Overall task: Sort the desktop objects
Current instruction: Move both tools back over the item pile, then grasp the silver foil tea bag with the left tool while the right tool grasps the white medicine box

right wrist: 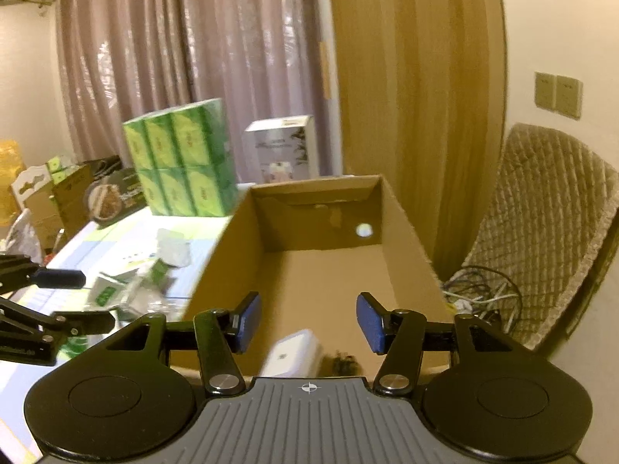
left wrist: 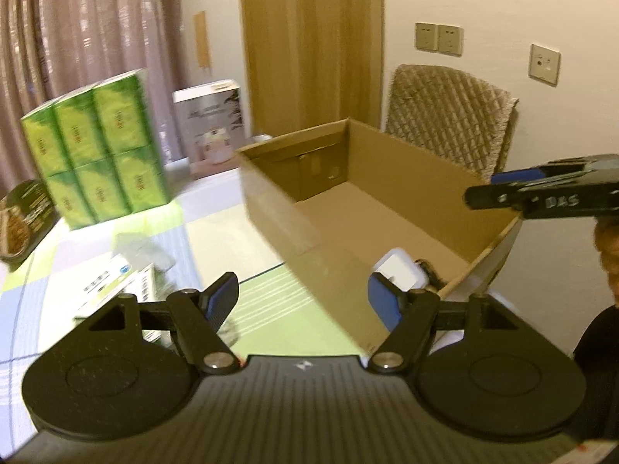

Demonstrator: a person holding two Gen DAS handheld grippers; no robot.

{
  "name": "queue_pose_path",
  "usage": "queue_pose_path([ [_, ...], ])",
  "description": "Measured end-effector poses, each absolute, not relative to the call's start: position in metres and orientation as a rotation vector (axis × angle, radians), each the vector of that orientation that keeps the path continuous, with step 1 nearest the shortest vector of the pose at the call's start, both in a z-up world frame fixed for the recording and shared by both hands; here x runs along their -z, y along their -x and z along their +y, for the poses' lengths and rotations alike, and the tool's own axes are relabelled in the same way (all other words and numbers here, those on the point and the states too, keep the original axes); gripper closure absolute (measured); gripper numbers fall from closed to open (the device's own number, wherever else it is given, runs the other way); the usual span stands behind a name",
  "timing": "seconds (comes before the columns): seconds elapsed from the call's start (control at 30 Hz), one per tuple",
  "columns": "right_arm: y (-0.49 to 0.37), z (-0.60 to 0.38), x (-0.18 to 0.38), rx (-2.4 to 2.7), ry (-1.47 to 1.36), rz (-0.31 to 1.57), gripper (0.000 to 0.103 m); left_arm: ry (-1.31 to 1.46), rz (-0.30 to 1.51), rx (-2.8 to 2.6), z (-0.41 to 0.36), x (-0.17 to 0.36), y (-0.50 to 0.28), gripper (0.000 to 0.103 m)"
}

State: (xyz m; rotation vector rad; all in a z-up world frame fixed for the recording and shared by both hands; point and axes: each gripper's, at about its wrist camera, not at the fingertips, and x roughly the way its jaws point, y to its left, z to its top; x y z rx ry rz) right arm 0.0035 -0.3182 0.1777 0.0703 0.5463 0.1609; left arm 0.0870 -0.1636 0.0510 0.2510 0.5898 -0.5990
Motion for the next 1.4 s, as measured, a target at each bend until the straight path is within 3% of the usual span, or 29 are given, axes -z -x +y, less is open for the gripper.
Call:
queue_pose_path([
  [0.6, 0.023, -0.205, -0.180, -0.400, 0.027, 0.576, 0.049, -0.261, 0.671, 0.341, -0.020, -0.030, -0.061, 0.026],
  [1.4, -0.016, -0.125, -0.121, -0.531, 0.224, 0.717, 0.049, -0.209, 0.784, 0.323, 0.031, -0.007, -0.089, 0.020],
])
